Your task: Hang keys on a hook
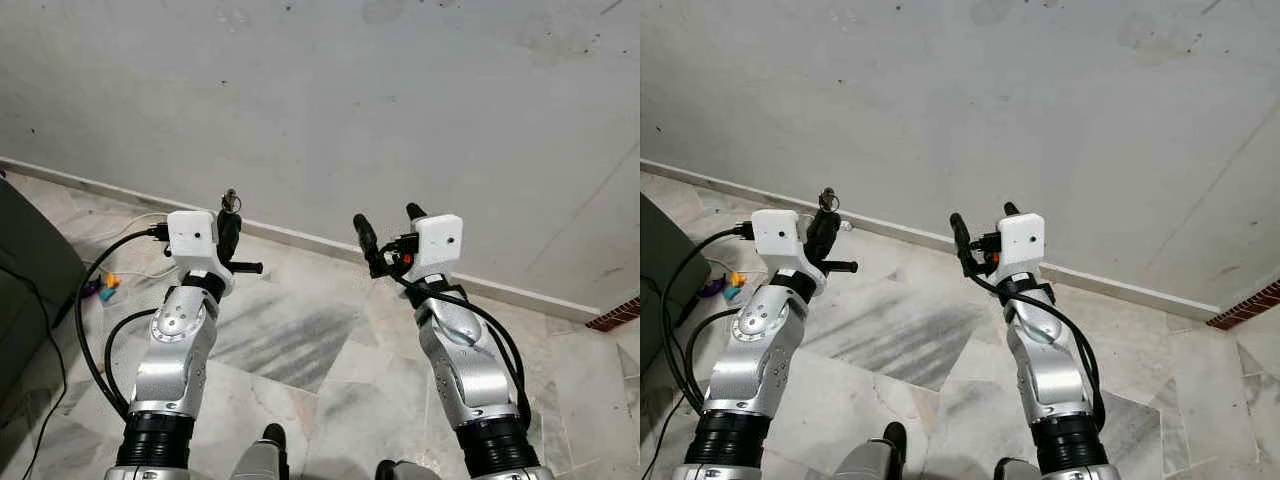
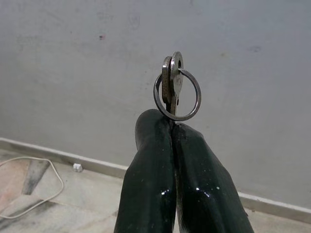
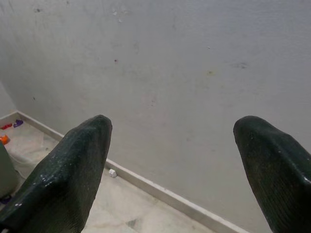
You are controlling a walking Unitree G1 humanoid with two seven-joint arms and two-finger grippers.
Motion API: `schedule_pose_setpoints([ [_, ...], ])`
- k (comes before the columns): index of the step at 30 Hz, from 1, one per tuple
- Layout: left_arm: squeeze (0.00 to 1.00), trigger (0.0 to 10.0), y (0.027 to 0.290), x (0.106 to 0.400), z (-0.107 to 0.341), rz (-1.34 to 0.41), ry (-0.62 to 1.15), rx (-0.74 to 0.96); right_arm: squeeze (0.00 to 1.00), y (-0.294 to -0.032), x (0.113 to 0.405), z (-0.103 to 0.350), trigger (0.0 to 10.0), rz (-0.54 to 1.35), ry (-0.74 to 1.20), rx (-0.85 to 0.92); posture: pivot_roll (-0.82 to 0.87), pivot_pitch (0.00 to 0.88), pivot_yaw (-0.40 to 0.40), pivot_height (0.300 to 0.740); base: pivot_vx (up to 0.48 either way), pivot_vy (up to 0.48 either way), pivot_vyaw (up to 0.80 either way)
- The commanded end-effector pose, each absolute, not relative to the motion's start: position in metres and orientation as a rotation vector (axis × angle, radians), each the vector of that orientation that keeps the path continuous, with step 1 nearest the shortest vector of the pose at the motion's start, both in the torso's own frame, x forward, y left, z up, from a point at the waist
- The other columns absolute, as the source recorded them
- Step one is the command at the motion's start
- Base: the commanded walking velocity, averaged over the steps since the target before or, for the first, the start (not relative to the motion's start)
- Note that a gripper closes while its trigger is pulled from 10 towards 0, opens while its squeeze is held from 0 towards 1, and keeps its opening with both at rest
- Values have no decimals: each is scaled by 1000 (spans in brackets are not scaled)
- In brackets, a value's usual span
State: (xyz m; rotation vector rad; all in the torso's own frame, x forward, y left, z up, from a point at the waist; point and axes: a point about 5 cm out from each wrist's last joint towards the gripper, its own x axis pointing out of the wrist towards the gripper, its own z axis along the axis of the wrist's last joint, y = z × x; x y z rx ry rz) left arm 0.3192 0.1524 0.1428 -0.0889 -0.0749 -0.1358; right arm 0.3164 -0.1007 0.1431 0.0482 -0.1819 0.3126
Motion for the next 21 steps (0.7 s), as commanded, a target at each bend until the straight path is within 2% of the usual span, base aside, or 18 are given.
schedule_pose_setpoints([
  [1,0,10000,156,317,145,-131,-88,-84,0,-99,313,143,10000,325,-190,54,-27,194,41,740,251,0,0],
  [21,0,10000,157,316,144,-134,-83,-96,0,-100,313,145,10000,306,-208,48,-26,196,44,740,387,0,0],
])
